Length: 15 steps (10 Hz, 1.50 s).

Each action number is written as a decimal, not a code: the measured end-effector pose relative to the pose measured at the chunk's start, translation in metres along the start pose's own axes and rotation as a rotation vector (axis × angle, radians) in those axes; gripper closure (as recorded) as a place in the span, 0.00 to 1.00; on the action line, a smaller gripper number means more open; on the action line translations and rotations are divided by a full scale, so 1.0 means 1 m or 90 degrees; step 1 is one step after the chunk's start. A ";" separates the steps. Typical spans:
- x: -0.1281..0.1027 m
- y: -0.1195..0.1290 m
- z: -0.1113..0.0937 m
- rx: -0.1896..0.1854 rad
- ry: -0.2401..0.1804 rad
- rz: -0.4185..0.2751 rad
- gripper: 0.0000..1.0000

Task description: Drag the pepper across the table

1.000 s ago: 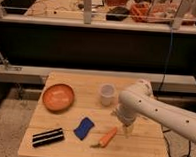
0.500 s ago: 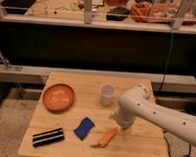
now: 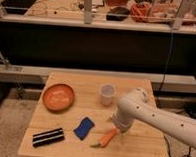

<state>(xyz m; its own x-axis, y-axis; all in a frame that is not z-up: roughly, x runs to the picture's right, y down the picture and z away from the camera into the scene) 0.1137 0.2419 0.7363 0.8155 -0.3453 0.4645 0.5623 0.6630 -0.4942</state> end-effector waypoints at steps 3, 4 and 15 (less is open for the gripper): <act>-0.007 0.000 0.011 -0.001 -0.014 -0.004 0.20; -0.008 0.000 0.015 -0.002 -0.018 -0.003 0.20; -0.024 0.000 0.052 -0.015 -0.034 -0.007 0.41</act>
<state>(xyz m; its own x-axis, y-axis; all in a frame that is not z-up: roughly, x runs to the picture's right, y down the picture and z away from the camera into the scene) 0.0872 0.2848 0.7631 0.8006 -0.3160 0.5090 0.5752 0.6433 -0.5053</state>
